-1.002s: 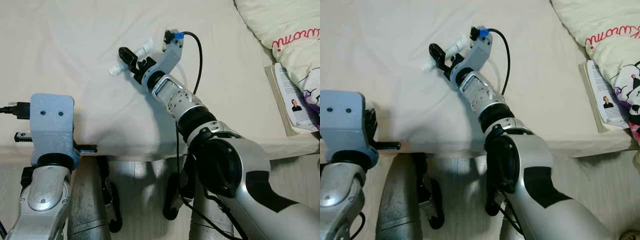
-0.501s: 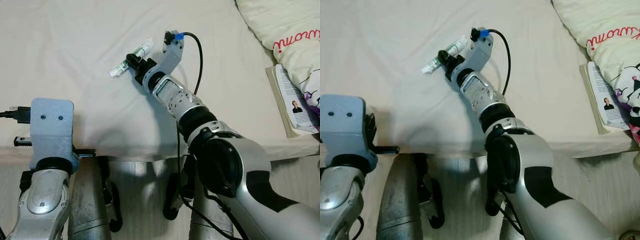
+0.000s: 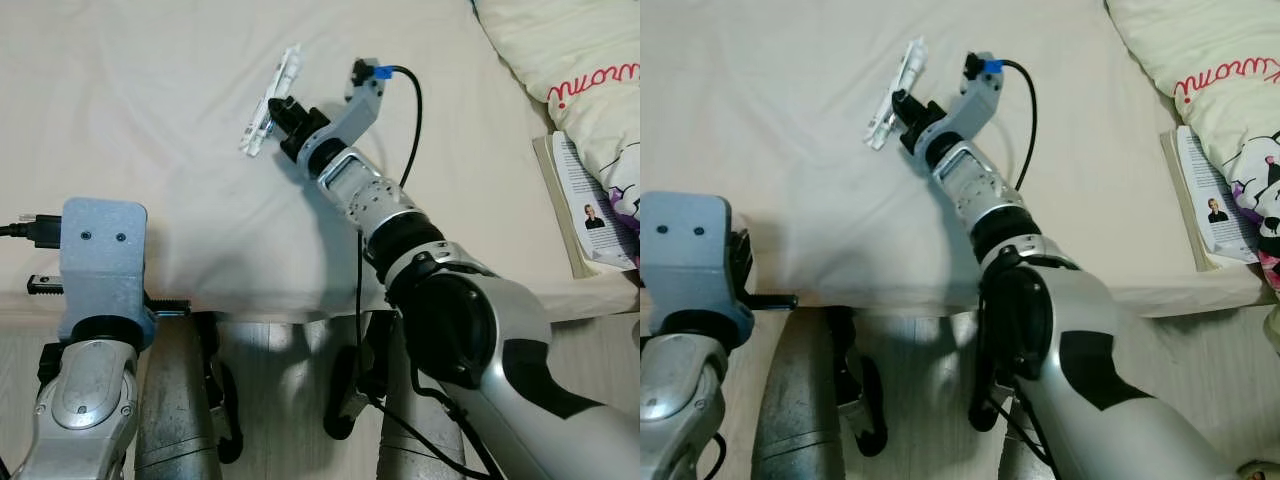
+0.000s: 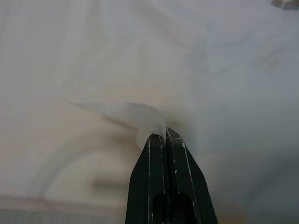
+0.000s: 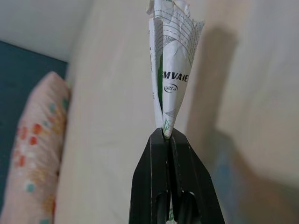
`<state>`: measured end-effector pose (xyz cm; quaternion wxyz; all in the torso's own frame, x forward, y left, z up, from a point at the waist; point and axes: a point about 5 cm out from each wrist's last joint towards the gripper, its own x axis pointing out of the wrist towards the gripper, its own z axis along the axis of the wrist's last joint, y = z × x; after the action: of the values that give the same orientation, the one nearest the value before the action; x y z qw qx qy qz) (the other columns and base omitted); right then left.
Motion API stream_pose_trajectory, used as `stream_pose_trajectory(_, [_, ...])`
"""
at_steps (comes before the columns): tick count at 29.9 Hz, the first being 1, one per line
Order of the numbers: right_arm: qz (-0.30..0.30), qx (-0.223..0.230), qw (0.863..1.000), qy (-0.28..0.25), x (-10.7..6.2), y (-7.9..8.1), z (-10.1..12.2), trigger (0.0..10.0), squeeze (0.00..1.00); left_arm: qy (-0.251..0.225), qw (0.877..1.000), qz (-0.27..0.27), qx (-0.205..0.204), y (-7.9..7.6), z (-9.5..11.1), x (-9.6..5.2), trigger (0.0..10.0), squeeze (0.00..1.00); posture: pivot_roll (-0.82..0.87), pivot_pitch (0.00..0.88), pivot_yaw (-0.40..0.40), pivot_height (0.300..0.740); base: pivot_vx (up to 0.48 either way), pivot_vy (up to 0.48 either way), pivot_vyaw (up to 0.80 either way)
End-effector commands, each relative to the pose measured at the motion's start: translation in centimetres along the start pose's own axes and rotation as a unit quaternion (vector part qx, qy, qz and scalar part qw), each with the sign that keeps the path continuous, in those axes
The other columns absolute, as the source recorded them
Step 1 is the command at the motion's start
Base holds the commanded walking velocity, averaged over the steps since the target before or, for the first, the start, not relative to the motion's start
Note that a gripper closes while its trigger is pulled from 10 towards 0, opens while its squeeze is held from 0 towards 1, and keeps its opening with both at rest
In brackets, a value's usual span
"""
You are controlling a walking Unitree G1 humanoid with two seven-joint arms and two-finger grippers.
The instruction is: Clean up the room
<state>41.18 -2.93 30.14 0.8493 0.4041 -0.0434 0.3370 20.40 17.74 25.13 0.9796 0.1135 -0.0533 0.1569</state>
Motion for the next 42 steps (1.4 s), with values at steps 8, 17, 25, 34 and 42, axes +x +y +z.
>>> stream_pose_trajectory(8, [0.052, -0.022, 0.998, -0.041, -2.0, -2.1, 2.3, 0.0, 0.0, -0.026, 0.999, 0.028, -0.013, -0.1, 0.0, 2.5, 0.0, 0.0, 0.12, 0.594, -0.218, 0.516, 0.0, 0.0, 0.0])
stream_pose_trajectory(17, [0.073, -0.062, 0.995, -0.025, -6.1, -5.5, 2.1, 0.0, 0.0, -0.051, 0.993, 0.063, -0.091, 0.0, 0.5, 6.4, 3.3, 0.0, 0.07, 0.34, -0.196, 0.525, 0.0, 0.0, 0.0])
stream_pose_trajectory(25, [0.046, -0.096, 0.994, -0.018, -9.6, -8.0, 0.7, 0.0, 0.0, -0.063, 0.991, 0.048, -0.109, -0.4, -0.3, 9.8, 10.0, 0.0, 0.05, 0.153, -0.147, 0.552, 0.0, 0.0, 0.0])
stream_pose_trajectory(34, [-0.024, -0.15, 0.988, -0.027, -11.7, -10.0, 2.4, 0.0, 0.0, -0.025, 0.991, 0.028, -0.132, -1.9, -3.7, 10.7, 10.0, 0.0, 0.04, 0.07, -0.129, 0.579, 0.0, 0.0, 0.0])
stream_pose_trajectory(42, [-0.09, -0.166, 0.982, -0.01, -13.0, -12.0, 1.8, 0.0, 0.0, 0.016, 0.992, -0.005, -0.127, -4.0, -7.2, 11.1, 10.0, 0.0, 0.03, 0.014, -0.119, 0.611, 0.0, 0.0, 0.0])
